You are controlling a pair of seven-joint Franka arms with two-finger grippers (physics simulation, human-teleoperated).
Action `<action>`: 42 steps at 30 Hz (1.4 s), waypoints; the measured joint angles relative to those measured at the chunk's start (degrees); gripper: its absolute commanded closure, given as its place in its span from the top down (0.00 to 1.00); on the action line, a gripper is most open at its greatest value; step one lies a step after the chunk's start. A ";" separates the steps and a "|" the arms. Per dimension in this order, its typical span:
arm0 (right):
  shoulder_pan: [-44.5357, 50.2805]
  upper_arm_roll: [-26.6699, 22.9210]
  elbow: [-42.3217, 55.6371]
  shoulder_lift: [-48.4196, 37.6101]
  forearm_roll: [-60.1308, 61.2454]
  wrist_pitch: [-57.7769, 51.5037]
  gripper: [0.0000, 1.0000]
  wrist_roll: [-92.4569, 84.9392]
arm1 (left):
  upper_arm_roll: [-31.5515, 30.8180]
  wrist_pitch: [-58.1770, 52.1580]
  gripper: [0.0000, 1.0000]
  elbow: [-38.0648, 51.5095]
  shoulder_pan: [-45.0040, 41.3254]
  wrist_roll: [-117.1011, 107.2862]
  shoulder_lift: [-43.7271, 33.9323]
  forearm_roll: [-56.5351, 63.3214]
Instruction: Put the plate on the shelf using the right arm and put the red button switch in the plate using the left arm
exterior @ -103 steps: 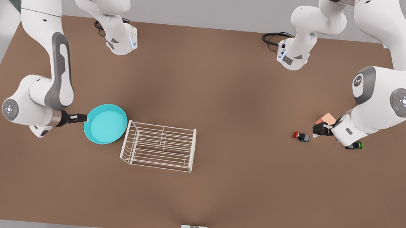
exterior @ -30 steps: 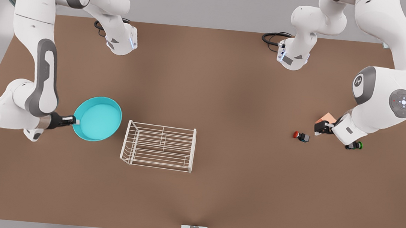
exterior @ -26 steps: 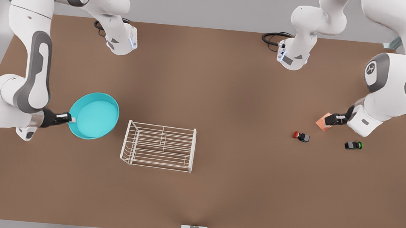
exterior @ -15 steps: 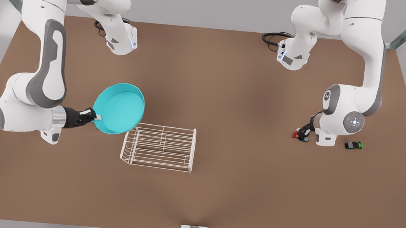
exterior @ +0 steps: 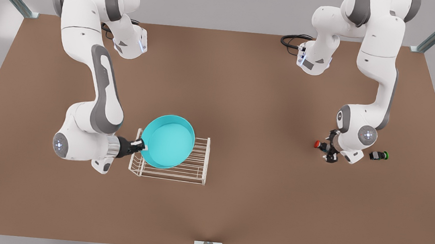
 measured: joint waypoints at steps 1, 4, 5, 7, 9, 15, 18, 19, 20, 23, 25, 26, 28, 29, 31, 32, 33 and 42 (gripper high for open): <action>0.03 -0.01 -0.01 0.07 -0.99 0.70 0.20 0.57 | 0.00 1.57 1.00 -0.85 0.15 -0.54 0.15 0.00; 0.85 -0.01 -0.58 0.15 -4.31 2.20 0.20 2.11 | 0.00 4.97 1.00 -1.74 0.76 -1.62 0.31 0.00; 0.97 -0.02 -0.87 0.16 -5.03 2.53 0.20 2.58 | 0.00 5.78 1.00 -1.82 1.11 -1.64 0.42 -0.02; 1.56 -0.02 -1.46 0.21 -5.97 3.04 0.21 3.45 | 0.00 7.04 1.00 -2.19 1.48 -1.13 0.72 -0.08; 2.19 -0.02 -1.72 0.23 -6.54 3.43 0.29 4.28 | 0.00 8.36 1.00 -3.65 1.58 -0.21 0.72 -0.15; 2.73 -2.28 -1.19 -2.89 -7.01 3.88 1.00 6.50 | 0.01 11.46 1.00 -6.66 2.25 4.10 -0.17 -0.46; 2.28 -6.76 9.32 -6.76 -8.80 0.11 1.00 7.98 | -0.01 12.27 1.00 -6.65 2.29 6.06 0.29 -0.61; 2.16 -7.15 11.15 -7.13 -12.27 -1.61 1.00 8.42 | -0.05 12.55 1.00 -6.65 2.29 6.64 0.49 -0.66; 2.26 -7.44 12.07 -7.43 -16.29 -3.37 1.00 8.67 | -0.07 12.85 1.00 -6.66 2.29 7.20 0.66 -0.69; 1.01 -10.42 10.10 -7.57 -23.59 -7.20 1.00 10.13 | -0.06 13.52 1.00 -6.61 2.29 8.69 1.01 -0.75; -1.59 -11.18 -0.71 -13.07 -25.85 -7.22 1.00 11.56 | -0.08 13.80 0.58 -6.50 2.48 9.54 1.19 -0.76; -2.50 -11.35 -4.84 -15.60 -26.62 -6.74 1.00 12.20 | -0.08 13.91 0.42 -6.41 2.59 9.93 1.27 -0.96; -2.98 -11.46 -7.95 -17.45 -27.75 -5.80 1.00 13.39 | -0.09 14.07 0.19 -6.28 2.63 10.65 1.35 -1.37; -2.97 -11.48 -8.50 -17.75 -28.12 -5.37 1.00 13.95 | -0.07 14.07 0.16 -6.25 2.62 10.88 1.32 -1.40; -2.92 -11.49 -8.89 -17.98 -28.60 -4.63 1.00 15.00 | -0.12 13.99 0.17 -6.10 2.62 11.22 0.97 -1.36; -2.90 -11.49 -8.95 -18.02 -28.75 -4.34 1.00 15.49 | -0.16 13.70 0.18 -5.94 2.62 11.39 0.01 -1.36; -2.90 -11.49 -8.99 -18.04 -28.88 -4.08 1.00 15.94 | -0.23 13.00 0.18 -5.32 2.61 11.54 -1.36 -1.35; -2.85 -11.36 -8.63 -17.56 -29.35 -2.92 1.00 19.10 | -9.23 -11.01 0.19 25.11 2.29 6.94 -5.02 -9.74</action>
